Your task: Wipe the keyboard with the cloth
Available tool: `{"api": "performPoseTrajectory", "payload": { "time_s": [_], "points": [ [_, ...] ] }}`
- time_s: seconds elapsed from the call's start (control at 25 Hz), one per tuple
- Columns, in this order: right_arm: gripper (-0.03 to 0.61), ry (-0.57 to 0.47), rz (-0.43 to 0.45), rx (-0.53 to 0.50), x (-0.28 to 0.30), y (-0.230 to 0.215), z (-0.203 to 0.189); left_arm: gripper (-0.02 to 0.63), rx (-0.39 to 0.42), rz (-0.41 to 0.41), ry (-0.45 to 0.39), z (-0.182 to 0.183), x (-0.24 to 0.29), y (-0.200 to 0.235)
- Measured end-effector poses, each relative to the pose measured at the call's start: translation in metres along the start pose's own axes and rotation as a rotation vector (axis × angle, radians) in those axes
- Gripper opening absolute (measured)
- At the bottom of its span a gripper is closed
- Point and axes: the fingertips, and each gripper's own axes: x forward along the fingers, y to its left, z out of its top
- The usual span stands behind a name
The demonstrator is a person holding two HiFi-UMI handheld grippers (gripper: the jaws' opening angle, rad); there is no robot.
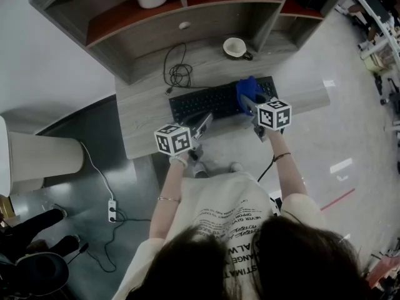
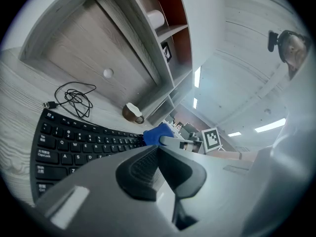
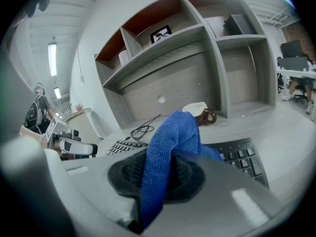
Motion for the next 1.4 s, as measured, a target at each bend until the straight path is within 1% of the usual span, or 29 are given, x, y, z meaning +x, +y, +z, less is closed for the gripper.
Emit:
{"api": "performPoseTrajectory", "payload": {
  "time_s": [0.36,1.4],
  "points": [
    [0.052,-0.001,-0.017,0.002,0.004,0.008,0.0,-0.003,-0.004,-0.007,0.006,0.001,-0.01,0.006],
    [0.052,-0.006,-0.017,-0.003,0.034,0.053,-0.002,-0.003,-0.003,0.002,0.003,0.004,-0.059,0.031]
  ]
}}
